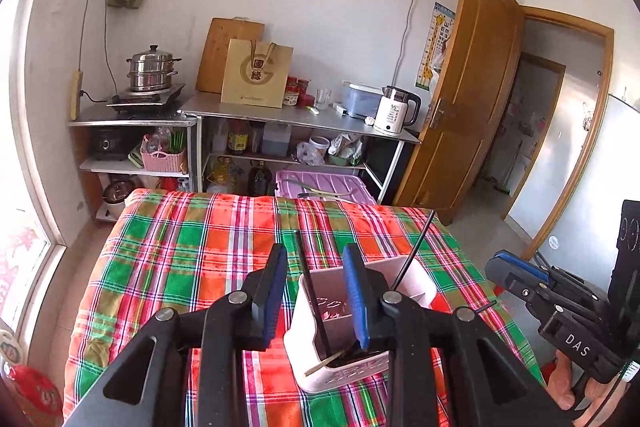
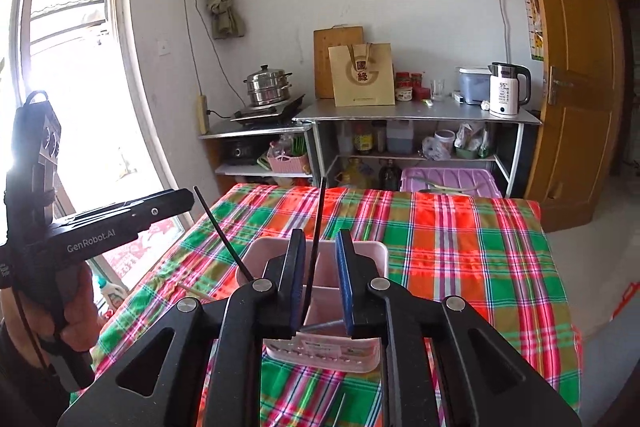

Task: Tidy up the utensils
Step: 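Carry the dark chopstick over the pink basket and release it with left gripper, then move the left gripper back down to the chopstick row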

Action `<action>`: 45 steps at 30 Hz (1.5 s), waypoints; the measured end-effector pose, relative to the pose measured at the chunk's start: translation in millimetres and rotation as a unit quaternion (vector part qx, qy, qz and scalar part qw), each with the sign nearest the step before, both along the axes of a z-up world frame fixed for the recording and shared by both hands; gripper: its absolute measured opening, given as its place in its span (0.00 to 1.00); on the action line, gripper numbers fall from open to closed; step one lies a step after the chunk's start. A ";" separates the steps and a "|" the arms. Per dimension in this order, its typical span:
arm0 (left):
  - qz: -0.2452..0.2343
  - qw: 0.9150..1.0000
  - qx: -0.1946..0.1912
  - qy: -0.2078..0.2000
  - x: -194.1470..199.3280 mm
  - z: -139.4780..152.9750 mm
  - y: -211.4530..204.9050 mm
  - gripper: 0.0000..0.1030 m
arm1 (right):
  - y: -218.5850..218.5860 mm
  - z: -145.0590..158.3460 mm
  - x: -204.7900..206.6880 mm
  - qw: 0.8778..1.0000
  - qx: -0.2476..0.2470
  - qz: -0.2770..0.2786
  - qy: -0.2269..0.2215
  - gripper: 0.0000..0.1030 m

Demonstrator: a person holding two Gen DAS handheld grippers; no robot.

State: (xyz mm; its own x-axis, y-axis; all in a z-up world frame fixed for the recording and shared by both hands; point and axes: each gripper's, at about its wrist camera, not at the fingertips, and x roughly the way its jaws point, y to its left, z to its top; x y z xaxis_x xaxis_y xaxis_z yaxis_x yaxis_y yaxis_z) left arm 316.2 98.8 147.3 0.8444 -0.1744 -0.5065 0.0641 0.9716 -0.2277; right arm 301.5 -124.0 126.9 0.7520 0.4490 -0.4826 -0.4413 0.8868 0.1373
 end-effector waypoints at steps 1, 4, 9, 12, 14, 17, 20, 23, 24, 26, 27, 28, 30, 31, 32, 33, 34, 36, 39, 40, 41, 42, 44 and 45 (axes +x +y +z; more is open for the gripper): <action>0.000 1.000 -0.001 -0.003 -4.1 0.1 0.7 0.28 | -2.4 0.3 -3.6 1.000 -0.002 -0.001 -0.003 0.18; -0.001 1.000 0.002 -0.015 -26.5 3.3 0.3 0.28 | -10.5 0.7 -18.4 1.000 -0.005 -0.001 -0.013 0.22; -0.010 0.999 0.003 -0.032 -74.3 -2.2 -10.2 0.28 | -25.4 -3.4 -50.5 1.000 -0.008 -0.002 -0.030 0.26; -0.016 0.999 -0.002 -0.035 -100.8 -14.3 -19.3 0.28 | -32.4 -10.0 -69.3 0.999 -0.014 -0.008 -0.031 0.27; -0.022 0.999 -0.004 -0.034 -115.2 -23.6 -26.2 0.28 | -36.9 -14.2 -82.0 0.999 -0.019 -0.012 -0.035 0.27; -0.027 0.999 -0.001 -0.031 -134.2 -37.2 -36.7 0.28 | -44.2 -21.8 -99.9 0.999 -0.018 -0.017 -0.033 0.27; -0.037 0.999 0.005 -0.027 -154.9 -52.0 -48.6 0.28 | -50.7 -30.7 -115.9 0.999 -0.017 -0.022 -0.030 0.27; -0.040 0.999 0.006 -0.023 -166.5 -62.2 -53.9 0.28 | -56.2 -38.2 -129.3 0.999 -0.018 -0.026 -0.027 0.27; -0.042 0.999 0.009 -0.020 -173.5 -67.8 -57.8 0.28 | -57.5 -40.9 -134.6 0.999 -0.018 -0.027 -0.027 0.27; -0.041 0.999 0.011 -0.019 -178.9 -71.9 -58.1 0.28 | -59.7 -45.8 -142.7 0.999 -0.019 -0.029 -0.025 0.27; -0.041 0.999 0.012 -0.017 -184.5 -76.2 -60.4 0.28 | -60.8 -48.4 -146.1 0.999 -0.020 -0.029 -0.023 0.27; -0.040 0.999 0.012 -0.016 -186.1 -76.7 -59.4 0.28 | -62.3 -50.9 -149.2 0.999 -0.021 -0.028 -0.021 0.27; -0.040 0.999 0.013 -0.013 -191.2 -80.8 -60.3 0.28 | -65.1 -55.3 -154.0 0.999 -0.023 -0.030 -0.019 0.27; -0.039 0.999 0.015 -0.013 -194.4 -83.2 -61.8 0.28 | -66.1 -58.1 -156.9 0.999 -0.023 -0.031 -0.016 0.27; -0.039 0.999 0.016 -0.012 -198.2 -84.5 -62.7 0.28 | -67.0 -60.2 -158.7 0.999 -0.022 -0.031 -0.014 0.27; -0.041 0.999 0.016 -0.011 -201.2 -85.8 -64.4 0.28 | -67.9 -61.6 -160.1 0.999 -0.022 -0.031 -0.012 0.27; -0.043 0.999 0.016 -0.009 -203.3 -87.2 -66.1 0.28 | -68.3 -63.1 -161.7 0.999 -0.022 -0.031 -0.011 0.27; -0.045 0.999 0.016 -0.006 -205.8 -90.1 -69.0 0.28 | -67.9 -65.2 -164.4 0.999 -0.024 -0.030 -0.010 0.27; -0.045 0.999 0.014 -0.002 -206.7 -92.7 -69.5 0.28 | -69.4 -68.5 -165.6 0.999 -0.024 -0.029 -0.006 0.27; -0.045 0.999 0.012 0.000 -206.8 -94.0 -69.4 0.28 | -69.9 -70.1 -165.2 0.999 -0.024 -0.029 -0.003 0.27; -0.045 0.999 0.012 0.001 -207.0 -95.3 -69.2 0.28 | -70.6 -72.4 -165.7 0.999 -0.023 -0.029 -0.001 0.27; -0.045 0.999 0.012 0.002 -206.8 -96.6 -69.4 0.28 | -71.0 -73.4 -165.4 0.999 -0.023 -0.029 0.000 0.27; -0.046 0.999 0.012 0.004 -207.2 -97.4 -69.5 0.28 | -71.7 -75.4 -164.2 0.999 -0.024 -0.031 0.004 0.27; -0.048 0.999 0.011 0.006 -206.6 -98.7 -69.5 0.28 | -71.9 -76.0 -163.8 0.999 -0.023 -0.030 0.005 0.27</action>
State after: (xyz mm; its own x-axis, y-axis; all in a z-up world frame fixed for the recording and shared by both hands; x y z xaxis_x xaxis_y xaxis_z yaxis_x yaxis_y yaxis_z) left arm 109.6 29.4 48.6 0.8179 -0.2427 -0.5217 0.1540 0.9659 -0.2080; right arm 137.7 -195.9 50.9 0.7725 0.3797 -0.5090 -0.3854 0.9174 0.0995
